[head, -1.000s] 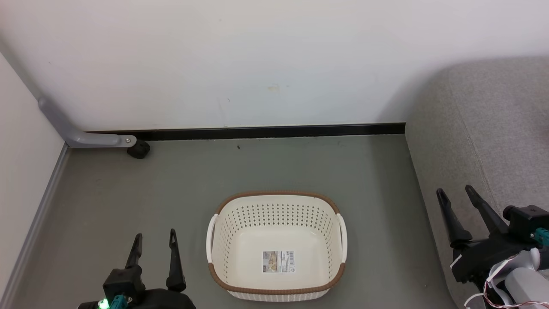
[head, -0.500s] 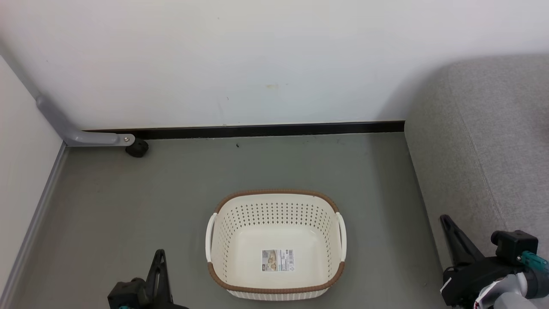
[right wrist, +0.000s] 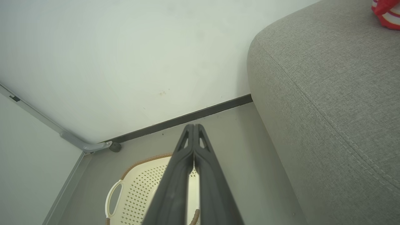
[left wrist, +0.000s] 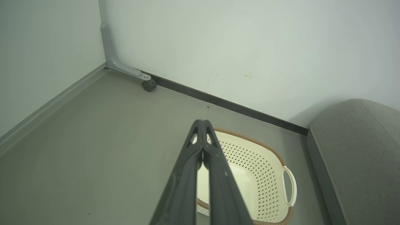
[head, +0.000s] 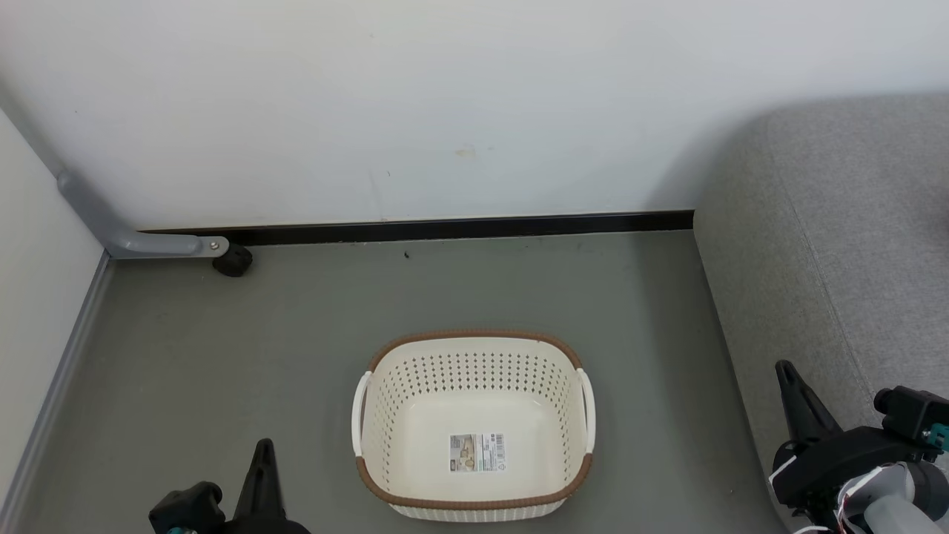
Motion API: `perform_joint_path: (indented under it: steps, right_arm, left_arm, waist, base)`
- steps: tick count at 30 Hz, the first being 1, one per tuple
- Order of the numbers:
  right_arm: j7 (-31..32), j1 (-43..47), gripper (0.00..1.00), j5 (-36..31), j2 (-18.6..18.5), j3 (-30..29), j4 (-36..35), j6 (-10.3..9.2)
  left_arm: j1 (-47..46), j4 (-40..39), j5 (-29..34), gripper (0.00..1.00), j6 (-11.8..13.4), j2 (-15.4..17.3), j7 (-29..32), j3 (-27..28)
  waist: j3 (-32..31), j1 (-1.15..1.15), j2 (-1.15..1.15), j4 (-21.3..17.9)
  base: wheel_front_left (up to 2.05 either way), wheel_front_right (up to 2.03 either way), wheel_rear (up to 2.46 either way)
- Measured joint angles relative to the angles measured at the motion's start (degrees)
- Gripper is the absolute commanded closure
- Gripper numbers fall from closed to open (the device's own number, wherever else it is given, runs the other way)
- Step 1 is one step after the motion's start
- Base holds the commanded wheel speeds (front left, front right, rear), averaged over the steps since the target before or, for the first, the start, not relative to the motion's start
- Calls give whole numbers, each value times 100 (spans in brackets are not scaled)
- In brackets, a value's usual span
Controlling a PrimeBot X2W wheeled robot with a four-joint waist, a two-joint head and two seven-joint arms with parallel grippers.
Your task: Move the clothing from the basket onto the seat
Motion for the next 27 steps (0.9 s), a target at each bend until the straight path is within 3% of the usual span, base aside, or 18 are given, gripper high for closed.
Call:
perform_joint_path:
  steps: [27]
  right_arm:
    - [598,171,100,1515,435,-887,-315,132]
  left_arm:
    - [-24,-167,-1985,100,-399,-14,573,368]
  waist:
    - [-45,0,0,-78]
  base:
    - [0,0,0]
